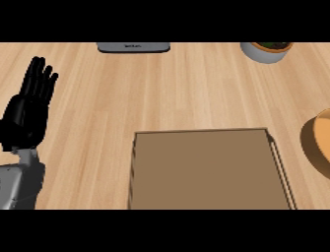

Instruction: Pick the sweet potato from the tray and place it in the pot

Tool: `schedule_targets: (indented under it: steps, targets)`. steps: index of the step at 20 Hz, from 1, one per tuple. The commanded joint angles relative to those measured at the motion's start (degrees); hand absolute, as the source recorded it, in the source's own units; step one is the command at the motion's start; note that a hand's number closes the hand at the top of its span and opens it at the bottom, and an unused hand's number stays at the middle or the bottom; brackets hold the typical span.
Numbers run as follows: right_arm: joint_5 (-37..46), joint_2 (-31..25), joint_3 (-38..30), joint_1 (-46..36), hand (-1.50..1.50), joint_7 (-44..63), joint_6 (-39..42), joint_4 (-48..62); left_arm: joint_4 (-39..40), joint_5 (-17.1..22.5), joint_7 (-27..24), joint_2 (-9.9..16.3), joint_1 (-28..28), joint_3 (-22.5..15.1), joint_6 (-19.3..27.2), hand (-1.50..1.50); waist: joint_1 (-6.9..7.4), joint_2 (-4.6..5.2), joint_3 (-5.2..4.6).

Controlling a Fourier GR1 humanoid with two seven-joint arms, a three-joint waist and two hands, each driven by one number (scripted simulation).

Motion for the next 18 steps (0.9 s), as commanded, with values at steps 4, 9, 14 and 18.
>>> schedule_targets:
  steps: [4,9,14,18]
  targets:
    - [0.9,-7.9,-1.5,-5.5,1.5,-11.9,-3.1,26.9,2.8,2.6,-0.3,2.1,-2.3,2.4,-3.0,0.0,0.94,0.27,-0.08]
    - [-5.5,-7.4,-0.5,-10.5,-1.5,-10.6,5.7,37.0,1.5,-0.9,-1.9,-1.2,-0.3,-1.1,-0.3,0.0,1.18,0.21,-0.07]
    - [-6.6,-11.3,0.8,-14.6,-1.5,-21.7,5.9,47.3,0.4,1.0,0.1,0.9,-0.7,0.6,-2.5,0.0,1.03,0.1,-0.08]
    - [-12.5,-8.5,-1.2,-15.7,-1.5,-22.8,7.1,41.4,-0.2,-1.0,-0.7,-1.2,0.3,-0.9,-0.2,0.0,0.48,-0.06,-0.12]
